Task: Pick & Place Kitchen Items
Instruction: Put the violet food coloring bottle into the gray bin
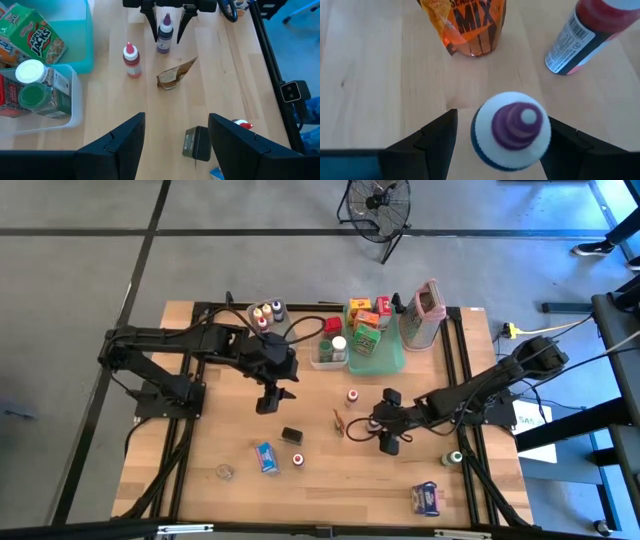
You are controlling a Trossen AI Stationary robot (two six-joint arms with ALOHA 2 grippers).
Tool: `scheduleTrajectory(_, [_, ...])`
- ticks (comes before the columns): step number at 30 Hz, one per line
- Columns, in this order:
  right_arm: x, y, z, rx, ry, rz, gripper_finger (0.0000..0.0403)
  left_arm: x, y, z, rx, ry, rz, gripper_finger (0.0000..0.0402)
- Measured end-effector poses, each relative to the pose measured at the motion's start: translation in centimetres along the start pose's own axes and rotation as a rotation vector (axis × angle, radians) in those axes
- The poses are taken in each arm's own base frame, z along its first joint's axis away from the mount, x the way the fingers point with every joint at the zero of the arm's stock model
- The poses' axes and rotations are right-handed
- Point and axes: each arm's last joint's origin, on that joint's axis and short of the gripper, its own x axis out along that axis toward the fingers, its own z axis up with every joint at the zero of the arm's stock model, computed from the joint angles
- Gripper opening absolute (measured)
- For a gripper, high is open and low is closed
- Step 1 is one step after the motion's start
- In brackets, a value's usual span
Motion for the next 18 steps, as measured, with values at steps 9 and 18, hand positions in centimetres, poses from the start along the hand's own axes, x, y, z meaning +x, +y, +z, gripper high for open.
scheduleTrajectory(9, [0.11, 0.00, 0.18, 0.021, -0.030, -0.022, 0.0184, 0.00, 0.00, -0.06, 0.009, 0.006, -0.001, 0.0212])
scheduleTrajectory(18, [0.10, -0.06, 0.81, 0.047, -0.065, -0.023, 0.0141, 0.00, 0.01, -0.23, 0.027, 0.023, -0.001, 0.0212])
